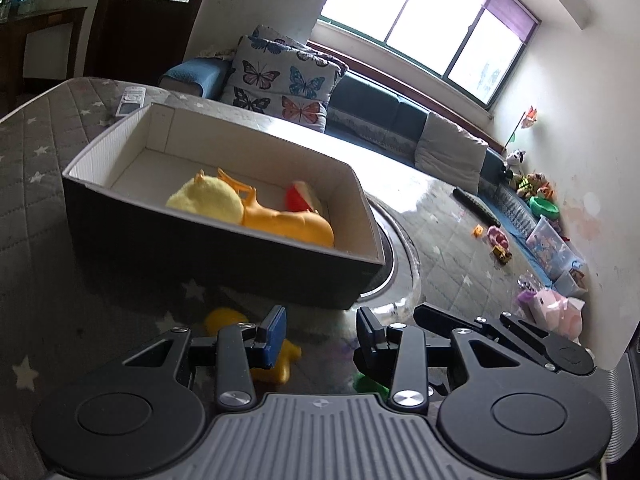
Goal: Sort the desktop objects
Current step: 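Move the left gripper down to the green soap bar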
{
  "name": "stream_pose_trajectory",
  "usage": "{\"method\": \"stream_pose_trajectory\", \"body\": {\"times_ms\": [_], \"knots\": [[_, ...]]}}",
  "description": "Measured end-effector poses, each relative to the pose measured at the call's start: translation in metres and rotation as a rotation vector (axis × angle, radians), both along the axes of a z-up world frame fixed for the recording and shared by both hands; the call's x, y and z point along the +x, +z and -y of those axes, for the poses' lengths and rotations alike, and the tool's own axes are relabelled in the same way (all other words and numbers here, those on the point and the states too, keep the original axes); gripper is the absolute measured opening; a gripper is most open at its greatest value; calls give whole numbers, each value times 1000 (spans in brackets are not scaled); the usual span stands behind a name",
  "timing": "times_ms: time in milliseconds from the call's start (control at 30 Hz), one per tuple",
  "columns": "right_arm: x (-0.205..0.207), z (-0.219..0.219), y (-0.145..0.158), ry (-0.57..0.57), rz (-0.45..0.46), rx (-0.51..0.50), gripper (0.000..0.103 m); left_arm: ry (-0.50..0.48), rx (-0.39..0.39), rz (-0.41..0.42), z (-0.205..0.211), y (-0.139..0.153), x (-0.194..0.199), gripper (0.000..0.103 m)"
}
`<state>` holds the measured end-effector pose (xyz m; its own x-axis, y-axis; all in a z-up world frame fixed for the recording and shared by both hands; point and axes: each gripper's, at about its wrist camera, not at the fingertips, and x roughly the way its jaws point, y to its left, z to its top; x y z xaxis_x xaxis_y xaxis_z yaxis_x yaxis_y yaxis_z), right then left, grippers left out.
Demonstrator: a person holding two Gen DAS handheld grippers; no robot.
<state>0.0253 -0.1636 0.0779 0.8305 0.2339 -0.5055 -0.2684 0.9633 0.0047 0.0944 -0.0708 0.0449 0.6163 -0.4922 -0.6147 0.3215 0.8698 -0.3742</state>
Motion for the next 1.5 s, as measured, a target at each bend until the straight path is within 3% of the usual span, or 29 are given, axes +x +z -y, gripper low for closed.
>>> {"method": "stream_pose_trajectory", "body": {"times_ms": [767, 900, 1133, 1233, 1500], "knots": [[-28, 6, -5, -38, -16, 29, 63, -31, 44, -9, 15, -5, -23, 41], [-32, 6, -7, -50, -22, 34, 69, -37, 54, -16, 18, -7, -25, 41], [-35, 6, -11, -62, -29, 33, 70, -49, 67, -28, 22, -12, -27, 41], [-37, 6, -13, -70, -32, 31, 77, -46, 72, -32, 22, -14, -27, 41], [-40, 9, -22, -86, -59, 24, 77, -43, 71, -50, 23, -19, -24, 41]]}}
